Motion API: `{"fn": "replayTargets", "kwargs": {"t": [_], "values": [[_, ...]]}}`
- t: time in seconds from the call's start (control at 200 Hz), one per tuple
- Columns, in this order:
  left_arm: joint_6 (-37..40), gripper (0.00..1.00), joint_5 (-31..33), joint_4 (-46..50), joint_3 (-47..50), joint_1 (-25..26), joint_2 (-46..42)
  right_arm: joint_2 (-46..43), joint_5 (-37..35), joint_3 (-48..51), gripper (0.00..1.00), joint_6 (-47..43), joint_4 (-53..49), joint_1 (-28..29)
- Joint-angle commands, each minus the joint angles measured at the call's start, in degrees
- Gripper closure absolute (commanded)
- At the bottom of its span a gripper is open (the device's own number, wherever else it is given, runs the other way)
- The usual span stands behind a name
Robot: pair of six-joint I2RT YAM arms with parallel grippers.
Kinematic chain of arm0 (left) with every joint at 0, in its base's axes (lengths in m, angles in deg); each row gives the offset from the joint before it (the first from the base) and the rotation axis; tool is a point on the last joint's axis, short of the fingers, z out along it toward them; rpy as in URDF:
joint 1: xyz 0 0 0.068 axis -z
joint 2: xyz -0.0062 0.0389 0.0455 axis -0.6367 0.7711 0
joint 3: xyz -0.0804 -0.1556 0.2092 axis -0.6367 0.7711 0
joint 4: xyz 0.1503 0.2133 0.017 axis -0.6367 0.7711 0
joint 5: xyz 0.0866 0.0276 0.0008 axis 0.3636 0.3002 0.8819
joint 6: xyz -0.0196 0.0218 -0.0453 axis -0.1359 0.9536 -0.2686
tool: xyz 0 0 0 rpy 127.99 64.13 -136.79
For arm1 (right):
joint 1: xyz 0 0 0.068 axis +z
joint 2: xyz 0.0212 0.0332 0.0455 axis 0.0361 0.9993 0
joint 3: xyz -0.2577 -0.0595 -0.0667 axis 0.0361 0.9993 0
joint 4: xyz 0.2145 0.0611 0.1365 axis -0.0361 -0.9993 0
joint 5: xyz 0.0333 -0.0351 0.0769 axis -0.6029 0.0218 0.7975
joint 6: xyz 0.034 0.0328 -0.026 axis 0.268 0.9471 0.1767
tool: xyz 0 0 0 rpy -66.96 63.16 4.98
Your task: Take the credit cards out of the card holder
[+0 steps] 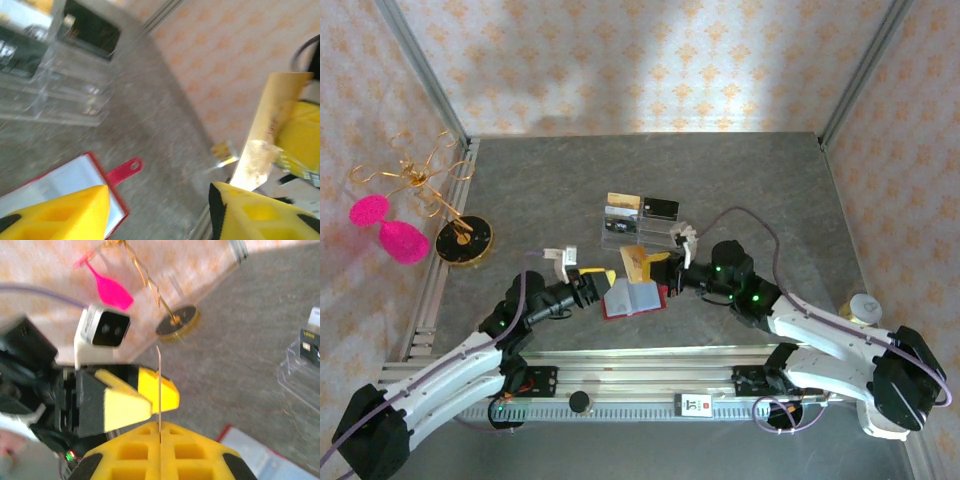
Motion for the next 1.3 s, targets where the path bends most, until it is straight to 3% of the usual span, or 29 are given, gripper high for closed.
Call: {"fn": "replayTargets", "kwargs": {"t": [0.0,0.12,0.34,0.616,0.751,0.921,1.141,1.291], "values": [[-4.7,0.42,-1.0,-17.5,3.5,-0.6,-2.9,-0.6,-3.1,2.3,1.0,9.0,15.3,-0.3],[-6.3,0.39,0.0,-27.3,5.9,-0.6,-4.1,0.5,-5.3,3.3,1.0,14.4,21.5,-0.3],[-6.4,0.31,-1.1,-34.5,4.8,-0.6,-2.0,3.8,-4.0,1.6,1.0,18.0,26.4,0.3],[-8.6,0.34,-4.5,-42.0,3.0,-0.7,5.0,7.3,-4.0,-1.4,1.0,18.6,29.2,3.1],[-9.5,0.4,-5.0,-44.3,2.8,-0.7,6.1,8.6,-4.0,-2.5,1.0,18.2,29.2,4.2],[-10.6,0.57,-6.5,-46.5,2.2,-0.7,7.1,9.4,-4.7,-3.3,1.0,18.0,28.6,4.8],[-12.1,0.7,-8.0,-49.9,1.8,-0.6,10.2,12.3,-4.3,-4.4,1.0,18.2,28.9,5.5],[-11.3,0.88,-8.1,-48.2,0.8,-0.7,10.1,12.4,-5.2,-4.7,1.0,17.7,26.2,5.6]]}}
